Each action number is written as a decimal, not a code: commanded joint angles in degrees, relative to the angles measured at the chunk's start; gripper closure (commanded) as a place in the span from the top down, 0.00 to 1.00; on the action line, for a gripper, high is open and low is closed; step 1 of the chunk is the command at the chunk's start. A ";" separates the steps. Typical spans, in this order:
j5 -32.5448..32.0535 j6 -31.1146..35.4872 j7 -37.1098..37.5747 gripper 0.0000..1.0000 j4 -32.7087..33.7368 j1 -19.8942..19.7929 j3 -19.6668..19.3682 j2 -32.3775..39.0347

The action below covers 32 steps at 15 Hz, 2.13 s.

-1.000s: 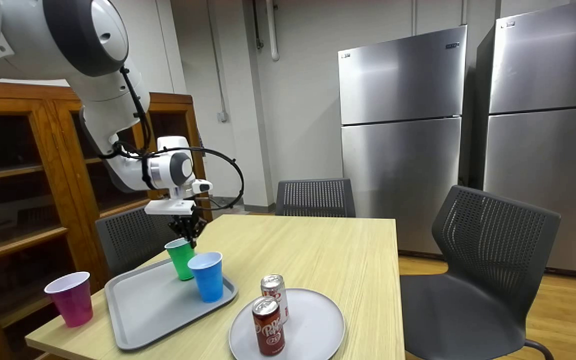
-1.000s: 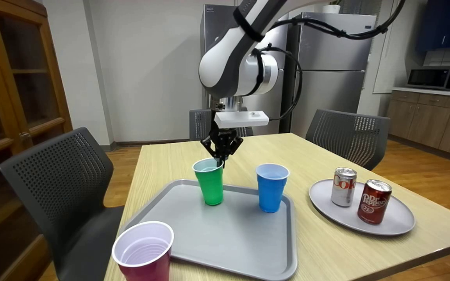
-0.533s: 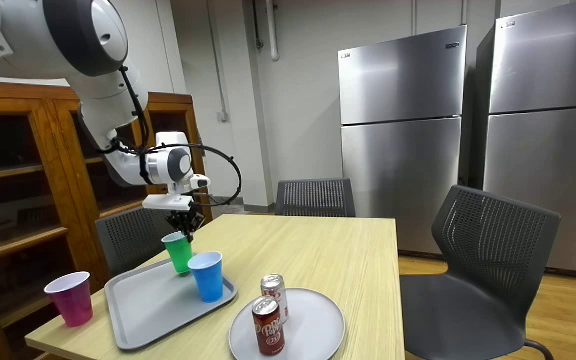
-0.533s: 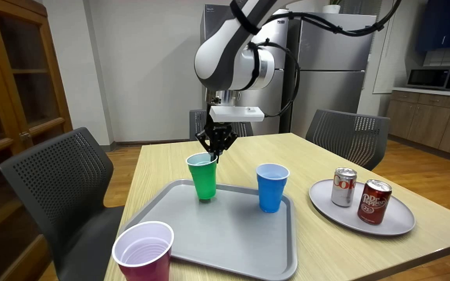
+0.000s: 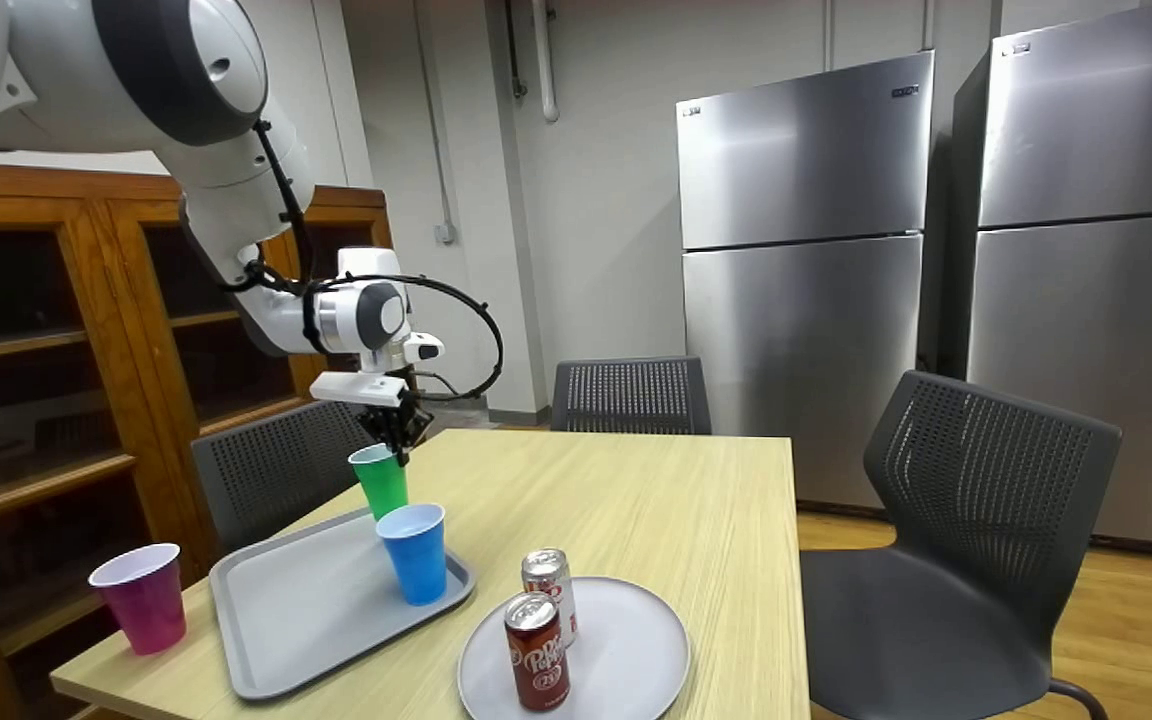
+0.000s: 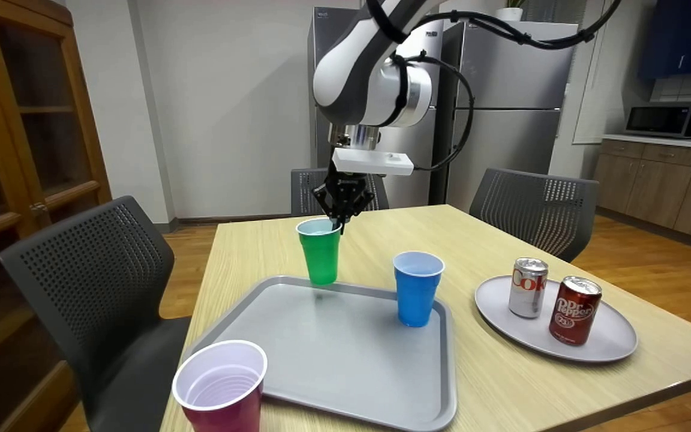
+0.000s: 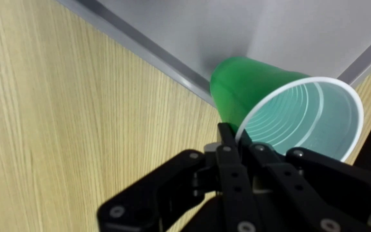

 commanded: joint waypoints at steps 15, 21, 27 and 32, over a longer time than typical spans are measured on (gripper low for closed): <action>1.63 0.13 4.81 0.01 5.06 -2.47 -4.72 4.50; 1.74 0.14 5.02 0.01 6.73 -2.51 -4.71 6.24; 1.65 0.04 5.15 0.01 7.83 -2.43 -4.86 7.41; 1.52 0.05 4.30 0.44 7.40 -2.51 -4.54 6.45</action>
